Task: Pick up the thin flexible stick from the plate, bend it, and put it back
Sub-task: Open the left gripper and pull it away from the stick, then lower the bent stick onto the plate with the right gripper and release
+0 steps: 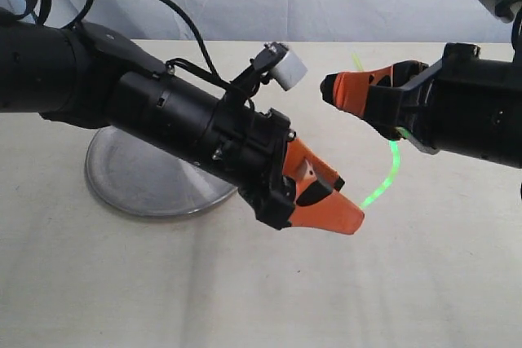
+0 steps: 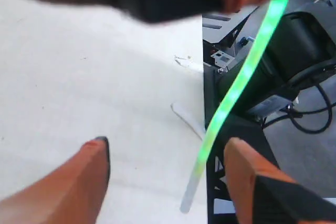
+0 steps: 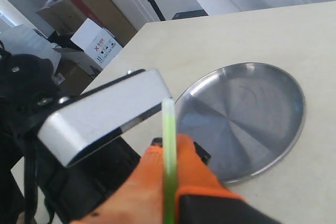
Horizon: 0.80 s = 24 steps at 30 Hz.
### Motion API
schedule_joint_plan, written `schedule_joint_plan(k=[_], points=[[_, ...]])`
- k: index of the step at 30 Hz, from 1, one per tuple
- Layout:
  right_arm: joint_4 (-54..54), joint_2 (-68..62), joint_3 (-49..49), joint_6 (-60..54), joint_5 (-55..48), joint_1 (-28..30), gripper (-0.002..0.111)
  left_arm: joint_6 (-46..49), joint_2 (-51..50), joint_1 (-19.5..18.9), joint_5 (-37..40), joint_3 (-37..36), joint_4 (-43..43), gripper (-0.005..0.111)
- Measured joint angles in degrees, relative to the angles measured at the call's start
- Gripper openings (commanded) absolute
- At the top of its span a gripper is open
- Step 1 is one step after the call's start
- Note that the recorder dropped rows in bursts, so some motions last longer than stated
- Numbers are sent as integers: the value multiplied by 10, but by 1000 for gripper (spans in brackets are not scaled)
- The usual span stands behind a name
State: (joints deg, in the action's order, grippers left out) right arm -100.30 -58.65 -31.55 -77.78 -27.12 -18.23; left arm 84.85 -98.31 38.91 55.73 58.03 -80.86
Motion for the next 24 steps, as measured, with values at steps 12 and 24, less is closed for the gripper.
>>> schedule_joint_plan(k=[12,24], points=[[2,0,0,0,92,0,-1,-132,37,-59,-73,0,141,51],[2,-122,-85,15,48,0,-1,-253,137,-208,-56,0,215,0]])
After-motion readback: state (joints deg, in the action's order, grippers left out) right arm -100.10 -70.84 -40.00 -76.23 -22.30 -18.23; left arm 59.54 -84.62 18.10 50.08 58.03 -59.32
